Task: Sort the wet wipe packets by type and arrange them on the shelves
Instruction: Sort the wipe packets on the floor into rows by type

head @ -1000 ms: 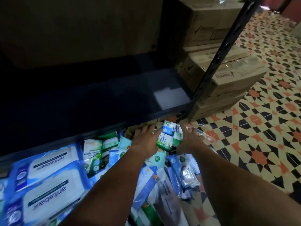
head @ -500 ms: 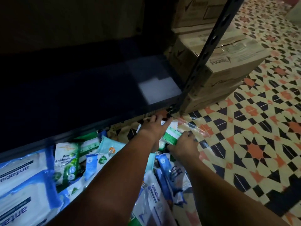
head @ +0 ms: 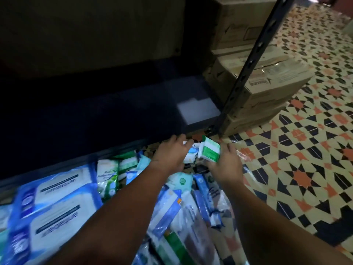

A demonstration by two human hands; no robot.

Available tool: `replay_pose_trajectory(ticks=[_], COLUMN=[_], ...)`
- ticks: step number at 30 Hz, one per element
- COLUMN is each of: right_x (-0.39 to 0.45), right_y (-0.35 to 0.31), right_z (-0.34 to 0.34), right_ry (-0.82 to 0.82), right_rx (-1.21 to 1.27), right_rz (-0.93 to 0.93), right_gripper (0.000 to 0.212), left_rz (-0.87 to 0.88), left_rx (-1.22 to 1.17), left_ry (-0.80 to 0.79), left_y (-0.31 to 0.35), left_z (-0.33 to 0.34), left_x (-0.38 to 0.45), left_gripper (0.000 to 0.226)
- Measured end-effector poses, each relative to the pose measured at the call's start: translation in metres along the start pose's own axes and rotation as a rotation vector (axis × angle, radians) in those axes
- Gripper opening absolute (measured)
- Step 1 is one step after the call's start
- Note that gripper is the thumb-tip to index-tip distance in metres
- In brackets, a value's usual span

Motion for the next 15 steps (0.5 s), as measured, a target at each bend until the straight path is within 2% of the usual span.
replay_pose_trajectory(ticks=[4, 8, 10, 15], right_x=[-0.025, -0.075, -0.115, -0.199], right_y=[-0.055, -0.108, -0.127, -0.130], right_z=[-0.024, -0.028, -0.022, 0.001], right_ry=[-0.014, -0.141, -0.214, -0.322], right_rx=[0.089, 0.195, 0.205, 0.154], right_rz=[-0.172, -0.285, -0.341, -0.379], right_gripper=[0.078, 0.080, 0.082, 0.081], left_rz=[-0.119, -0.251, -0.303, -0.415], left_rx=[-0.050, -0.111, -0.130, -0.149], left_ry=[0.091, 0.138, 0.130, 0.064], left_y=[-0.035, -0.066, -0.069, -0.058], left_z=[-0.039, -0.060, -0.060, -0.039], left_x=[-0.062, -0.147, -0.196, -0.285], left_gripper=[0.078, 0.079, 0.080, 0.082])
Point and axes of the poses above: each hand's wrist, its own x-axis towards the middle knuckle, its own z-axis out of the palm, y = z × x, the point moved 10 cm from there along x, towards the middle knuckle
